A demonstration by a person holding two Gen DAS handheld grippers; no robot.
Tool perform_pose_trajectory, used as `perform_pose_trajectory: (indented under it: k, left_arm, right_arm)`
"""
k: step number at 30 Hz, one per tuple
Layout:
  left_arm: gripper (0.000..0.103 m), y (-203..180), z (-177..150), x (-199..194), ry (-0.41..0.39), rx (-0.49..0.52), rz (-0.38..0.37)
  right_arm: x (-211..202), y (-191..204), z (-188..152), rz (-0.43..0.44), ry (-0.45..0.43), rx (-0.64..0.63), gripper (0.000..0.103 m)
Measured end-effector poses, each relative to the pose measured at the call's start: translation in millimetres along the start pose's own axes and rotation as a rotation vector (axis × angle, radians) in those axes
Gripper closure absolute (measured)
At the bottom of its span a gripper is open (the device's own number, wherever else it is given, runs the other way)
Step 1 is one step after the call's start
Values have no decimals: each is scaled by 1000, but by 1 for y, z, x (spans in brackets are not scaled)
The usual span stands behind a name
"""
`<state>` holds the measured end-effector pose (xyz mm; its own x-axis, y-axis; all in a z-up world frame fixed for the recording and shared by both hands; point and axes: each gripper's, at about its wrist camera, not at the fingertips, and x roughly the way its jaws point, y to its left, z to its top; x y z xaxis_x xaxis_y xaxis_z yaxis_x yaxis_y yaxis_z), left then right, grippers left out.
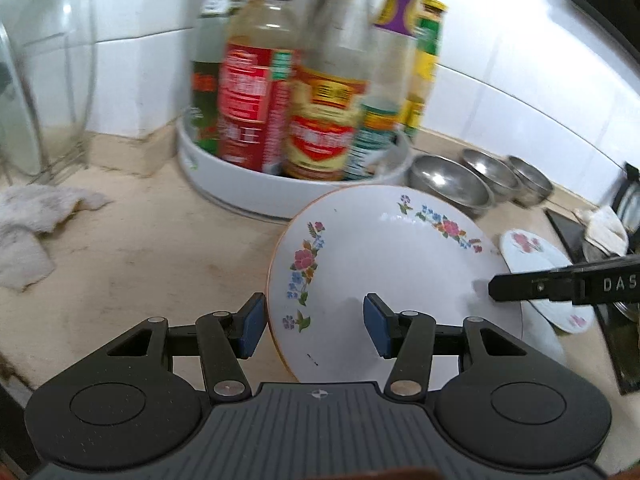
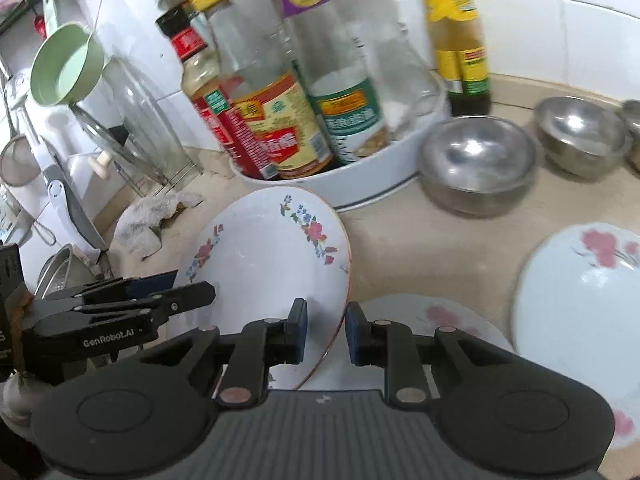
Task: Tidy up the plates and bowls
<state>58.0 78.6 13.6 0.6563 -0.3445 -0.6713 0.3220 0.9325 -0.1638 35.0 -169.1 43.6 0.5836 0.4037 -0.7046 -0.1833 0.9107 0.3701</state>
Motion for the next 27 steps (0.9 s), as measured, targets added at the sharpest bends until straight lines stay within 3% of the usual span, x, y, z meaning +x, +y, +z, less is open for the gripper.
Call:
perform_pose_trajectory:
  k: [18, 22, 23, 25, 27]
  left_arm:
    - [43, -67, -23, 24, 106, 150, -158]
    - [44, -74, -24, 25, 105, 166, -173]
    - [53, -75, -23, 24, 97, 167, -186]
    - [51, -79, -20, 22, 82, 168, -221]
    - [49, -85, -17, 19, 57, 197, -195]
  right_arm:
    - [-57, -45, -64, -147, 25, 167, 82]
    - [-59, -51, -68, -180, 34, 177, 82]
    - [-60, -51, -69, -191, 28, 170, 81]
    - [-62, -50, -68, -196, 12, 156, 80]
    - [-61, -52, -68, -193, 15, 153, 79]
